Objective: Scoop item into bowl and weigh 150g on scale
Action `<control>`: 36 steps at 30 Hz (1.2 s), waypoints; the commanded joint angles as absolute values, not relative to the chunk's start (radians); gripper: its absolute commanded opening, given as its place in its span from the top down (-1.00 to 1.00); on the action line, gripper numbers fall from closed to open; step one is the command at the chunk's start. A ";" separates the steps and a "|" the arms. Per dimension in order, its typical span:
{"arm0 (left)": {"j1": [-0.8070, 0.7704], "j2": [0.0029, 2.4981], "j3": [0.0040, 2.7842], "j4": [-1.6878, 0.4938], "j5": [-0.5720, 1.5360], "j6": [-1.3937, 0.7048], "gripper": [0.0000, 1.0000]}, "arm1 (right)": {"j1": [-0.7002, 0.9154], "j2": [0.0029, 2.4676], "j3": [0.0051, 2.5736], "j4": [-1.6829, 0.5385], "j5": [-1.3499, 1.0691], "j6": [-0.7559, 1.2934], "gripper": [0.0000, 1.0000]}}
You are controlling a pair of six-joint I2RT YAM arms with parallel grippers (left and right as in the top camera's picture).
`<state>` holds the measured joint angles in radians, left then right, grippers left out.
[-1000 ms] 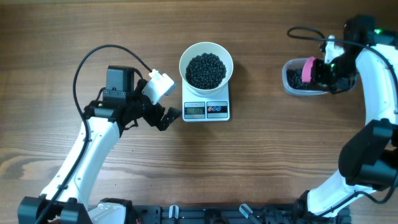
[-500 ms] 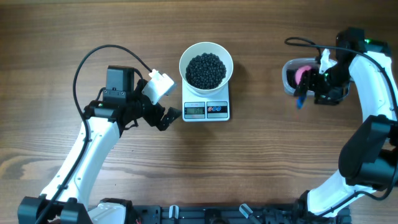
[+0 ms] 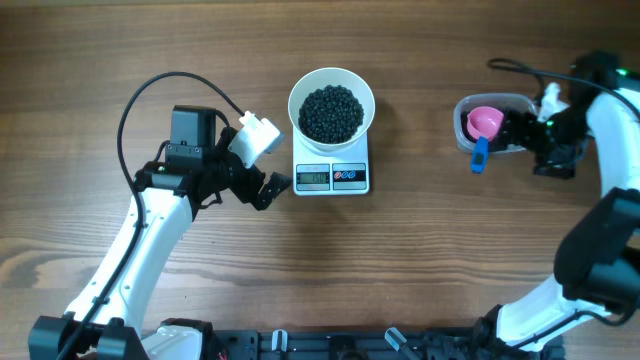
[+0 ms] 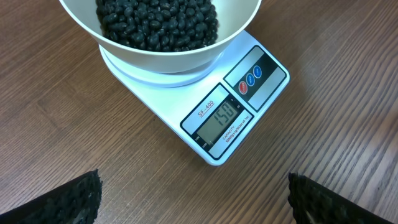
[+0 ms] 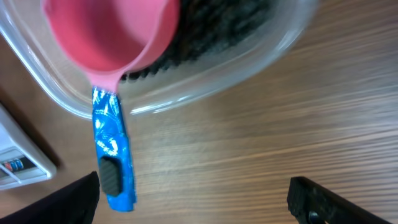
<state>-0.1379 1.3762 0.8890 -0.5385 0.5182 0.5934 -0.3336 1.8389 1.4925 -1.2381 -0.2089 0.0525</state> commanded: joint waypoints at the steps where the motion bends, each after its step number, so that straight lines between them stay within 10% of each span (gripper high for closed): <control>1: -0.135 1.375 0.883 -0.538 0.526 0.598 -1.00 | -0.378 1.720 1.503 -1.181 -0.228 0.055 -0.99; 36: -0.135 1.375 0.883 -0.539 0.526 0.598 -1.00 | -0.373 1.620 1.497 -0.983 -0.331 -0.023 -1.00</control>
